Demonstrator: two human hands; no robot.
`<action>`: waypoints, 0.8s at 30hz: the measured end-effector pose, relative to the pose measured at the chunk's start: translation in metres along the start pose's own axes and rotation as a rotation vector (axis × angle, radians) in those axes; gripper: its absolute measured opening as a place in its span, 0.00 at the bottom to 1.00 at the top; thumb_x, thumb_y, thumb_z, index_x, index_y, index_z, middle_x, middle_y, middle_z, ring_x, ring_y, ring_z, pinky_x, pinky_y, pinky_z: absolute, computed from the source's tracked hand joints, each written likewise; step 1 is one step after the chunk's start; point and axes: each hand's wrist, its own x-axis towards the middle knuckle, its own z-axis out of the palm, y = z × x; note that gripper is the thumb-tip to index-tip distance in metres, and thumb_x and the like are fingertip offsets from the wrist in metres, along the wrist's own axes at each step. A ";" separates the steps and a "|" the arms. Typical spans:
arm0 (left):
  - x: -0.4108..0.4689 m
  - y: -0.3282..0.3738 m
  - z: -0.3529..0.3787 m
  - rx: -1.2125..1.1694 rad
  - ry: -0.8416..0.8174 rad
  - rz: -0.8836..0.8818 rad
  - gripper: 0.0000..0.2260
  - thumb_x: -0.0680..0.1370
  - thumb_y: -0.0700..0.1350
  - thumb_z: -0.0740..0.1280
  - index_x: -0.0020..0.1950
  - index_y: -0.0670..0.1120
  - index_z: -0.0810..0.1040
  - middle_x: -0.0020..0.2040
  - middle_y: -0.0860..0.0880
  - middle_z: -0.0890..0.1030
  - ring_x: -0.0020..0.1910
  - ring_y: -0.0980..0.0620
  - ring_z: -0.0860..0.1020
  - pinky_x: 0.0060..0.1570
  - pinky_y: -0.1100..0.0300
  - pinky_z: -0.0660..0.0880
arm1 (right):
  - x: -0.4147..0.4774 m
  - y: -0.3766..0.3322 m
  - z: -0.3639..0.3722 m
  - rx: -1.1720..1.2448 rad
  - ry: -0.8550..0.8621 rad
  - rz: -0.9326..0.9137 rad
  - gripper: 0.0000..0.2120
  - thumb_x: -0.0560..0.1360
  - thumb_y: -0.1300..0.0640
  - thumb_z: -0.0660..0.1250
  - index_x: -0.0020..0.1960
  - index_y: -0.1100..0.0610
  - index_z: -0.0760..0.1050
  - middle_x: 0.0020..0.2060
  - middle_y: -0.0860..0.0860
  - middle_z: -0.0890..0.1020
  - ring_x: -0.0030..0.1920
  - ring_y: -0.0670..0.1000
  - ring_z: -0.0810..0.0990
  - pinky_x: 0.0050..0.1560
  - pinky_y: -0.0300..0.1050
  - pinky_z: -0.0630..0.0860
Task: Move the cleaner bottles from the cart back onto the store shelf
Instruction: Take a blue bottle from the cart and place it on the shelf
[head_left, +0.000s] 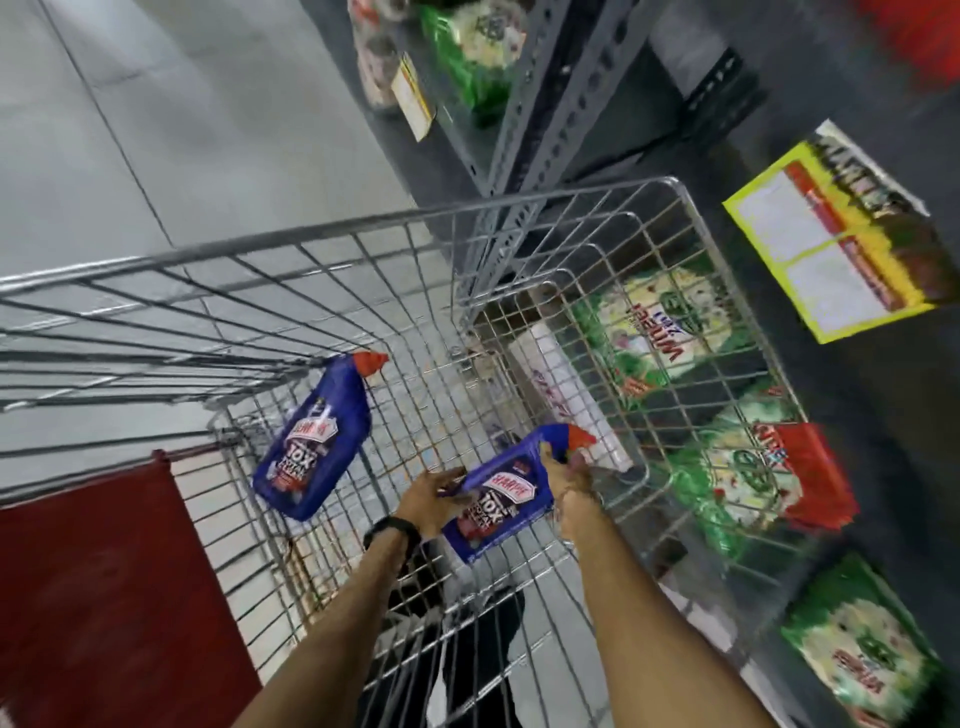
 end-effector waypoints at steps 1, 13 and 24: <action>-0.001 0.001 0.000 -0.003 0.005 0.000 0.22 0.74 0.46 0.68 0.66 0.46 0.70 0.58 0.43 0.76 0.51 0.48 0.76 0.48 0.59 0.73 | -0.001 -0.002 0.000 0.001 -0.023 -0.020 0.16 0.76 0.58 0.64 0.57 0.69 0.72 0.56 0.67 0.78 0.53 0.62 0.78 0.57 0.56 0.74; -0.074 0.063 -0.031 -0.307 -0.071 0.177 0.15 0.76 0.51 0.63 0.61 0.49 0.73 0.50 0.49 0.80 0.47 0.49 0.80 0.41 0.51 0.81 | -0.078 -0.095 -0.055 -0.106 -0.089 -0.487 0.14 0.71 0.43 0.67 0.50 0.51 0.71 0.38 0.45 0.77 0.37 0.51 0.77 0.38 0.42 0.70; -0.219 0.183 -0.043 -0.383 0.006 0.660 0.16 0.75 0.45 0.64 0.62 0.47 0.73 0.56 0.42 0.79 0.51 0.48 0.80 0.40 0.53 0.83 | -0.242 -0.188 -0.202 0.081 0.044 -1.083 0.11 0.61 0.45 0.76 0.35 0.39 0.74 0.31 0.39 0.79 0.31 0.35 0.76 0.33 0.28 0.72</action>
